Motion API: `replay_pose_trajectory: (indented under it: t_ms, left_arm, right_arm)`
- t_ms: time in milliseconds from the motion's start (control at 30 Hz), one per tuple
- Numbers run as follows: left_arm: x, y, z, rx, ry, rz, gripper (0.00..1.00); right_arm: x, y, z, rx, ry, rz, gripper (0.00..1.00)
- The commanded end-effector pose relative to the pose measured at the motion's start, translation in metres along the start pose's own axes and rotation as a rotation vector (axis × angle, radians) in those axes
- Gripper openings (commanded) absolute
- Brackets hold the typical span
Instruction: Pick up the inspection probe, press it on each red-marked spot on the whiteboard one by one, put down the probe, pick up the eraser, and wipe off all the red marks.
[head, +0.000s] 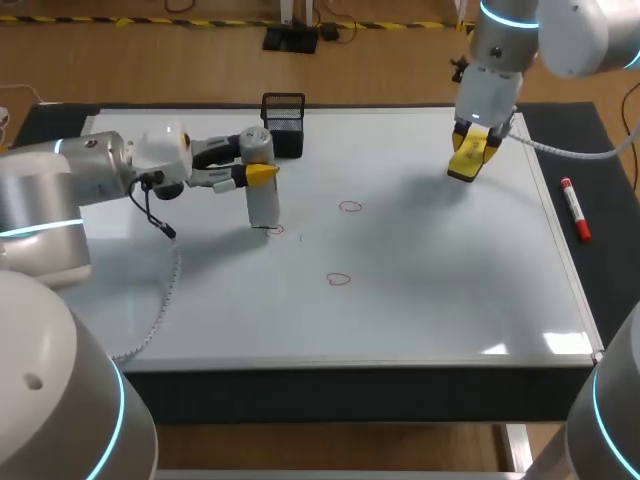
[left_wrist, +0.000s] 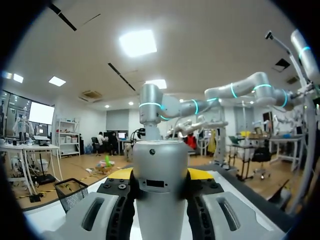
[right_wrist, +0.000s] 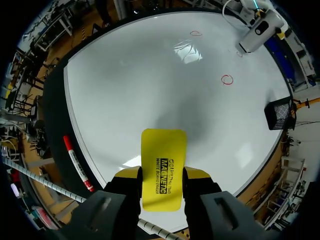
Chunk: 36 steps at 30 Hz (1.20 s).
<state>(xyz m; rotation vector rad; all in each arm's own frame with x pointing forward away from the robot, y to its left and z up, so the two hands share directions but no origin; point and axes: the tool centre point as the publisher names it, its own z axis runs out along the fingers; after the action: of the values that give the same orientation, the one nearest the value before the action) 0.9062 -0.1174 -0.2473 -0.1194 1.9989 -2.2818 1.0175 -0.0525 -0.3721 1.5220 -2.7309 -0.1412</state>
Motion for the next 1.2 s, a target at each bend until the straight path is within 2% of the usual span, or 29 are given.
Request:
replay_pose_trajectory:
  t_ms: [33, 1200]
  left_arm:
    - [-0.003, 0.005, 0.007, 0.003, 0.011, -0.002, 0.00]
    - [-0.001, 0.023, 0.014, -0.030, 0.029, -0.002, 0.00]
  right_arm:
    - [0.001, 0.000, -0.001, 0.003, 0.003, -0.002, 0.00]
    - [0.001, 0.000, -0.001, 0.003, 0.003, -0.002, 0.00]
